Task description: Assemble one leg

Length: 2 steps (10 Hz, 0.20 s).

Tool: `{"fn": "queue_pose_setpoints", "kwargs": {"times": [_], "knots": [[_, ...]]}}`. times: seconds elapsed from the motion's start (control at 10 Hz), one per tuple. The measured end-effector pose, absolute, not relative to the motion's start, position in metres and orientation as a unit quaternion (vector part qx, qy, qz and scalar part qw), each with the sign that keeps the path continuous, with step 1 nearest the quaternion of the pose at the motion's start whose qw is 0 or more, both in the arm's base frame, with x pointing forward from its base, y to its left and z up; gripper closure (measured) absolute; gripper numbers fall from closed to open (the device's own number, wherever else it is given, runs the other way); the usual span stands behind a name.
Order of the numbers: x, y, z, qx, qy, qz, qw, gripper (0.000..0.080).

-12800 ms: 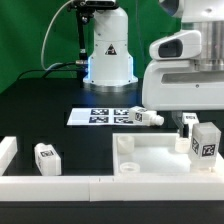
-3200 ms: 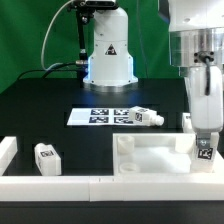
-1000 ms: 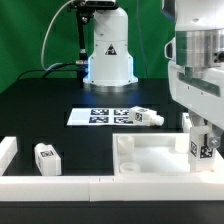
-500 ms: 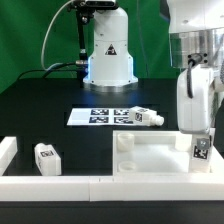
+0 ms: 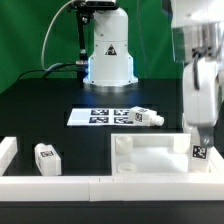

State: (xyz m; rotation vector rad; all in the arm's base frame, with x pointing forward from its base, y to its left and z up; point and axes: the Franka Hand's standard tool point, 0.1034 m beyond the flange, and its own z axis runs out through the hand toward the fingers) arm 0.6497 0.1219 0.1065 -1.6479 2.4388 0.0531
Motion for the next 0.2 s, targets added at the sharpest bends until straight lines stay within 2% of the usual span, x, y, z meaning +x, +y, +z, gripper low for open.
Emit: {"fn": "queue_pose_setpoints", "kwargs": {"times": [0.1, 0.2], "knots": [[0.6541, 0.1218, 0.1225, -0.561, 0.820, 0.016, 0.111, 0.0157], [0.6514, 0.1202, 0.1152, -0.561, 0.821, 0.013, 0.107, 0.0152]]}}
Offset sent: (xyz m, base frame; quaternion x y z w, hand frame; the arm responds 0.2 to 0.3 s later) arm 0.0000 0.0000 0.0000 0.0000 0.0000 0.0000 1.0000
